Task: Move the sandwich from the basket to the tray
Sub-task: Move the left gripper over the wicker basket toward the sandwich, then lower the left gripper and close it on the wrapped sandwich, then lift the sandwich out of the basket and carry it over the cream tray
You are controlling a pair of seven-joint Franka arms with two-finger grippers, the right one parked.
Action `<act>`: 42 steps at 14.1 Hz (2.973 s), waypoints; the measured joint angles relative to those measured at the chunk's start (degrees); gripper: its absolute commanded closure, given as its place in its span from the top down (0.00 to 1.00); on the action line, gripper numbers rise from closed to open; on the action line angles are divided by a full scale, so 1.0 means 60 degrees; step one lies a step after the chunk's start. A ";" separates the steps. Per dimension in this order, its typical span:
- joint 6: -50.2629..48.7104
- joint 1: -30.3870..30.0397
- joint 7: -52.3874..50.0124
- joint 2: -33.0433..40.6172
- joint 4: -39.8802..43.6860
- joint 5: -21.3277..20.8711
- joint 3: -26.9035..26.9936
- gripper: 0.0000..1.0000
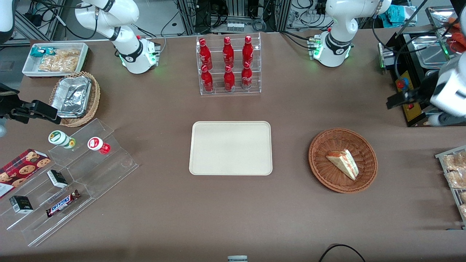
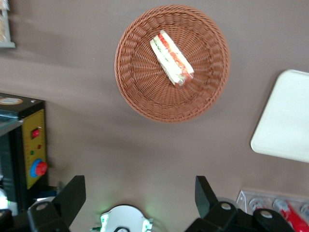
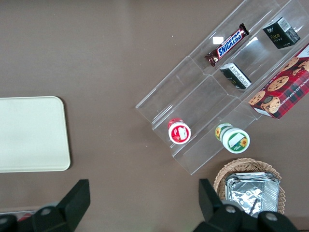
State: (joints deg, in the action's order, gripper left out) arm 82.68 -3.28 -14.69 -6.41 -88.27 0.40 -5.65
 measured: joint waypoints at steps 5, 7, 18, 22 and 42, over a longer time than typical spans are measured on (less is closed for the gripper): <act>0.2657 0.0007 -0.1390 -0.1132 -0.1712 0.0000 -0.0007 1.00; 0.3387 0.0027 -0.2350 -0.1618 -0.2071 0.0000 -0.0020 1.00; 0.6708 0.0302 -0.5429 -0.3446 -0.2603 0.0000 -0.0092 1.00; 0.7416 0.0302 -0.5480 -0.3666 -0.3264 0.0000 -0.0092 0.64; 0.4112 0.6295 -0.6178 -0.5570 0.1987 0.0115 -0.0264 0.30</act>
State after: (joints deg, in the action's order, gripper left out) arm 107.35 34.49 -51.76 -39.82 -76.34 1.09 -7.24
